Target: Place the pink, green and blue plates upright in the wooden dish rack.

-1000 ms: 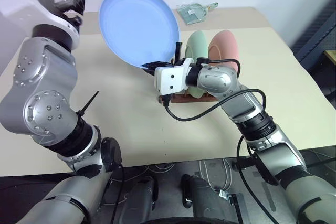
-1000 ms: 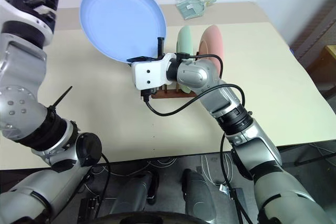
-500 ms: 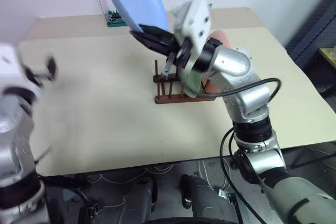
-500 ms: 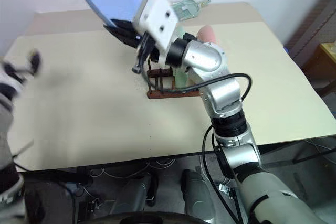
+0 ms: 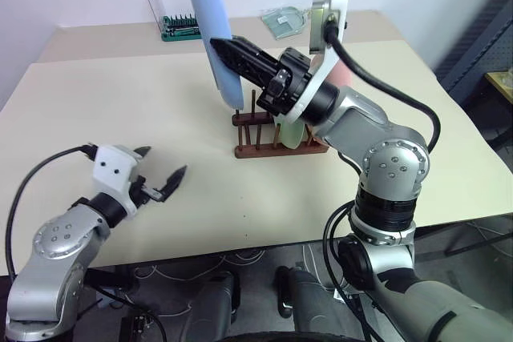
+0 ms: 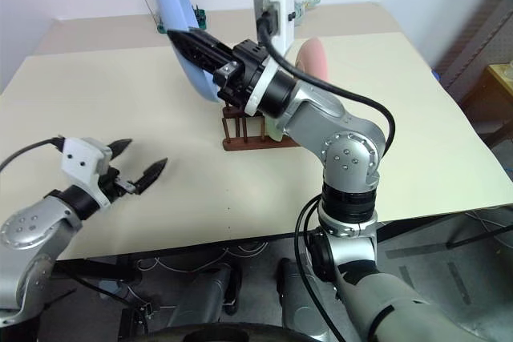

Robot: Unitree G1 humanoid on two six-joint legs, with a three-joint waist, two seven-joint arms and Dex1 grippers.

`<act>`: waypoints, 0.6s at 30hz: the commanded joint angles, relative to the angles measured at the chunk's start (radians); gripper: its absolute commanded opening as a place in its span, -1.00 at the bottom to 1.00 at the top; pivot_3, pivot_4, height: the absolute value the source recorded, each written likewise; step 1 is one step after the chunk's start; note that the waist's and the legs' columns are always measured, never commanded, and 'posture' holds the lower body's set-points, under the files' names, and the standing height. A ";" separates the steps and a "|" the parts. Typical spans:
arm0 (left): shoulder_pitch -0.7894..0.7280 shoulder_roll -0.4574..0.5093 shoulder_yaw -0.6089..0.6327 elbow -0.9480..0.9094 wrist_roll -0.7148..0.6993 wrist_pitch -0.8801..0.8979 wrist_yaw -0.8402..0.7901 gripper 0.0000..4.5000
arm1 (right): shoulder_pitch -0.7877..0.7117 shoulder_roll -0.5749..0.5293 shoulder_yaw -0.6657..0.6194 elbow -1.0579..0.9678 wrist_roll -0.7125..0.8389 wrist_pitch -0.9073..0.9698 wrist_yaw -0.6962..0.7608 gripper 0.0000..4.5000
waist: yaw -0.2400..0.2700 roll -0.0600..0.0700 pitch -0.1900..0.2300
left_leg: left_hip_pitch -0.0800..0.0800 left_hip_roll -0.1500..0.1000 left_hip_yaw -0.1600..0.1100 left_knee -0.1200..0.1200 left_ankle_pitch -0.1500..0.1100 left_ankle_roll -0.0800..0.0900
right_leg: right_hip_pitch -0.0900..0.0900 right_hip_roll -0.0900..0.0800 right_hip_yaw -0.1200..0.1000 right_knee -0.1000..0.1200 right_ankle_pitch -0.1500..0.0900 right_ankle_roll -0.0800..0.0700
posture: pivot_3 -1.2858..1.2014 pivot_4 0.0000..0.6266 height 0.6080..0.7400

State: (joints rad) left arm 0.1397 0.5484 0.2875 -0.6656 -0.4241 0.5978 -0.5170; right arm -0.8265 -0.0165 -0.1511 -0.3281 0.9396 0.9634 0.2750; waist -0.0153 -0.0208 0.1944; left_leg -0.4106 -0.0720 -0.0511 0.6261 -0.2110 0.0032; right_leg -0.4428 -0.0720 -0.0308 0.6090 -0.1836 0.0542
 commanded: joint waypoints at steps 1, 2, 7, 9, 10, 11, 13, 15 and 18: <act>0.001 -0.001 0.001 -0.039 -0.041 -0.027 -0.025 0.97 | -0.022 0.008 -0.052 0.032 0.054 0.019 -0.102 -1.00 | 0.001 0.000 0.000 | 0.000 0.000 0.000 0.000 0.000 0.000 | 0.000 0.000 0.000 0.000 0.000 0.000 | 0.03 -0.52 1.00; -0.001 0.000 0.001 -0.037 -0.042 -0.027 -0.024 0.97 | -0.024 0.007 -0.052 0.039 0.059 0.024 -0.118 -1.00 | 0.001 0.001 0.000 | 0.000 0.000 0.000 0.000 0.000 0.000 | 0.000 0.000 0.000 0.000 0.000 0.000 | 0.03 -0.52 1.00; -0.001 0.006 -0.011 -0.054 -0.077 -0.024 -0.049 0.97 | -0.026 0.007 -0.071 0.082 0.092 0.028 -0.185 -1.00 | 0.000 0.001 0.001 | 0.000 0.000 0.000 0.000 0.002 0.003 | 0.000 0.000 -0.001 0.000 -0.002 0.003 | 0.03 -0.52 1.00; 0.005 0.010 -0.019 -0.060 -0.078 -0.021 -0.053 0.97 | -0.027 0.006 -0.075 0.097 0.101 0.026 -0.206 -1.00 | 0.000 0.001 0.001 | 0.000 0.000 0.000 0.000 0.002 0.003 | 0.000 0.000 -0.001 -0.001 -0.002 0.003 | 0.03 -0.52 1.00; 0.007 0.010 -0.023 -0.061 -0.075 -0.021 -0.051 0.97 | -0.027 0.008 -0.079 0.104 0.108 0.026 -0.217 -1.00 | 0.000 0.001 0.001 | -0.001 0.000 0.000 0.000 0.002 0.003 | 0.000 0.000 -0.001 -0.001 -0.002 0.003 | 0.03 -0.52 1.00; 0.007 0.009 -0.026 -0.062 -0.075 -0.021 -0.048 0.97 | -0.028 0.011 -0.086 0.113 0.119 0.026 -0.232 -1.00 | 0.000 0.001 0.001 | -0.001 0.000 0.000 0.000 0.002 0.003 | 0.000 0.000 -0.001 -0.001 -0.002 0.003 | 0.03 -0.52 1.00; 0.008 0.010 -0.028 -0.061 -0.075 -0.022 -0.046 0.97 | -0.029 0.013 -0.091 0.123 0.136 0.027 -0.251 -1.00 | 0.000 0.001 0.001 | -0.001 0.000 0.000 0.000 0.002 0.003 | 0.000 0.000 -0.001 -0.001 -0.002 0.004 | 0.03 -0.52 1.00; 0.008 0.010 -0.032 -0.062 -0.073 -0.024 -0.044 0.97 | -0.027 0.015 -0.096 0.135 0.161 0.038 -0.274 -1.00 | 0.000 0.002 0.001 | -0.001 0.000 0.000 0.000 0.002 0.003 | 0.000 0.000 -0.001 -0.001 -0.002 0.004 | 0.03 -0.52 1.00; 0.009 0.010 -0.038 -0.064 -0.069 -0.024 -0.041 0.97 | -0.022 0.017 -0.102 0.153 0.192 0.052 -0.316 -1.00 | -0.001 0.002 0.001 | -0.001 0.000 0.000 0.000 0.002 0.003 | 0.000 0.000 -0.001 -0.002 -0.002 0.004 | 0.03 -0.52 1.00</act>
State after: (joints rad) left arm 0.1454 0.5500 0.2481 -0.6897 -0.4896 0.5967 -0.5607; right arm -0.8266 -0.0083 -0.2420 -0.1628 1.0946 1.0148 -0.0241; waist -0.0161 -0.0187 0.1956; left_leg -0.4117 -0.0717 -0.0514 0.6259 -0.2094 0.0067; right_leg -0.4424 -0.0718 -0.0318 0.6065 -0.1860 0.0582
